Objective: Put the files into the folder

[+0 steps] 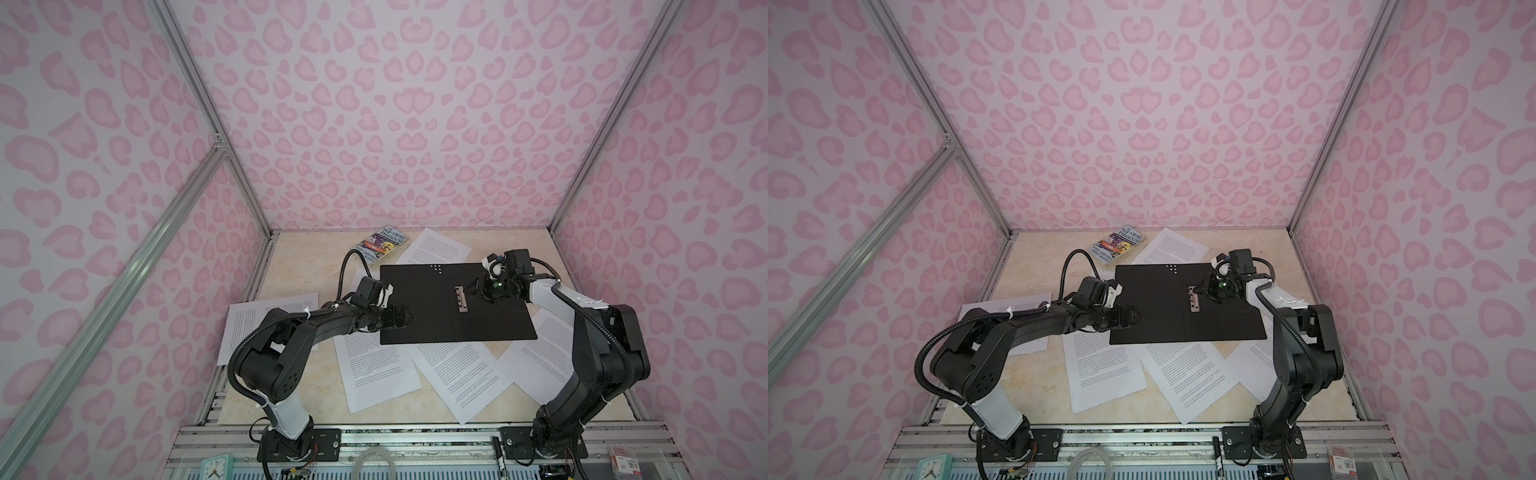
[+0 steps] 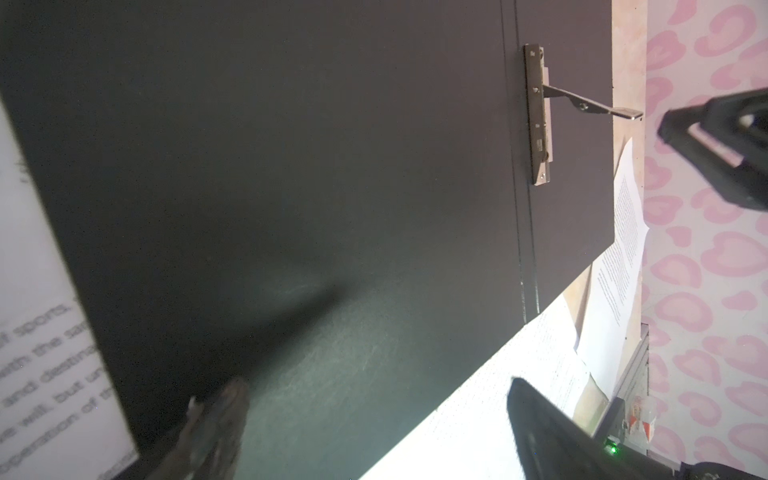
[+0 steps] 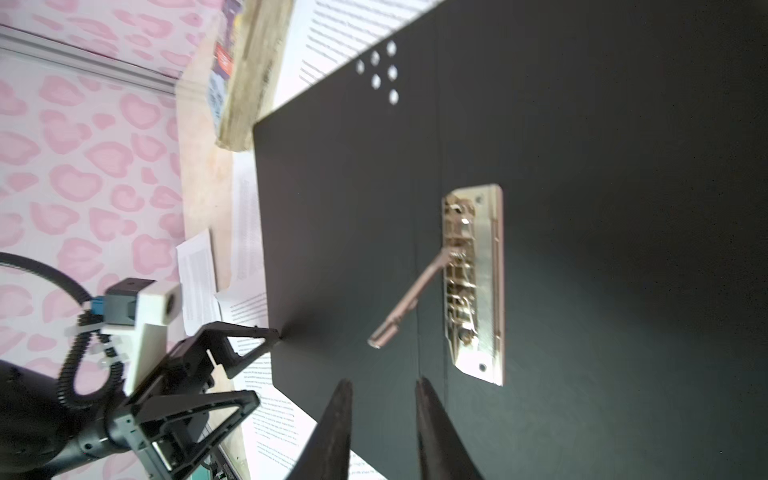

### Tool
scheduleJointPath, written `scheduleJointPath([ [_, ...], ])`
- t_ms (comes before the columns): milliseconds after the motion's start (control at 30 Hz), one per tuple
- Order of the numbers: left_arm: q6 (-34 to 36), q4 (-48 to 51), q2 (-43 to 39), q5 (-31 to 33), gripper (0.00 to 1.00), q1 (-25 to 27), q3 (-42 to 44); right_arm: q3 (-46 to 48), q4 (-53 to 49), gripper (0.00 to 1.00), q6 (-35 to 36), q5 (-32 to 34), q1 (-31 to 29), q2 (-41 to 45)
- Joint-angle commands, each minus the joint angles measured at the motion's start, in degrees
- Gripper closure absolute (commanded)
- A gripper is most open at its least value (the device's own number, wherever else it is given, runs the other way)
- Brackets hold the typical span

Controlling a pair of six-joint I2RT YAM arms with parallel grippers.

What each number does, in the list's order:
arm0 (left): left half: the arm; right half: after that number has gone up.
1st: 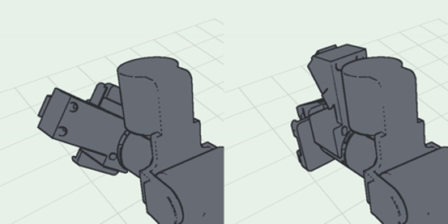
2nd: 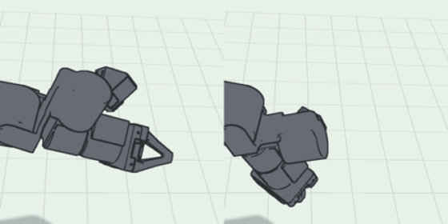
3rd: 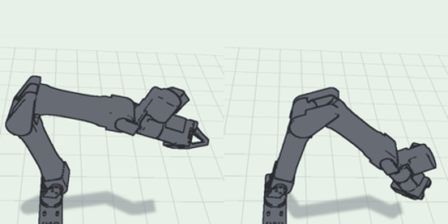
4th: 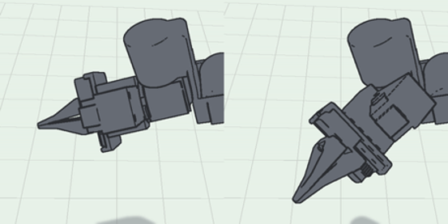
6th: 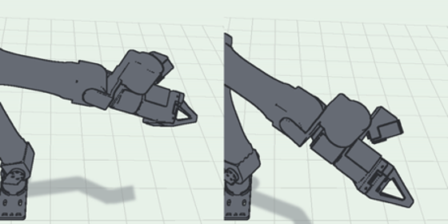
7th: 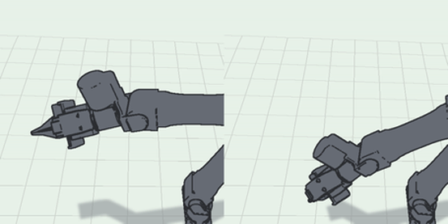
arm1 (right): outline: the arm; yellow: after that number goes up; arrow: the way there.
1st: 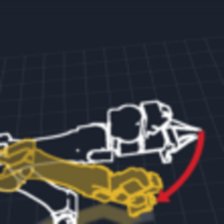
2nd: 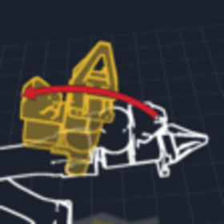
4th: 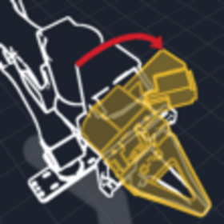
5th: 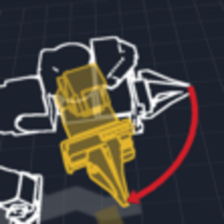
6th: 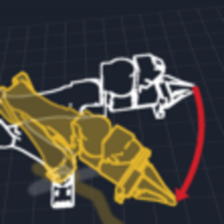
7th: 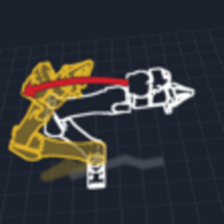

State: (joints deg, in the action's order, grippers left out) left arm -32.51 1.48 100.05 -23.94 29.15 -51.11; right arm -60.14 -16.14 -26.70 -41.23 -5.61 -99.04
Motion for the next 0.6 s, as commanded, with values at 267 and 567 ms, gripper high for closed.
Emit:
scheduleJointPath([
  [267,-0.6,9.5,1.5,5.6,0.01,-0.1,0.6,-2.4,1.5,0.82,-2.0,-1.5,-1.8,-7.5],
  [567,-0.7,9.4,1.7,5.1,0.01,-0.1,0.7,-24.2,-7.5,0.82,0.3,-0.3,-0.4,-23.2],
])
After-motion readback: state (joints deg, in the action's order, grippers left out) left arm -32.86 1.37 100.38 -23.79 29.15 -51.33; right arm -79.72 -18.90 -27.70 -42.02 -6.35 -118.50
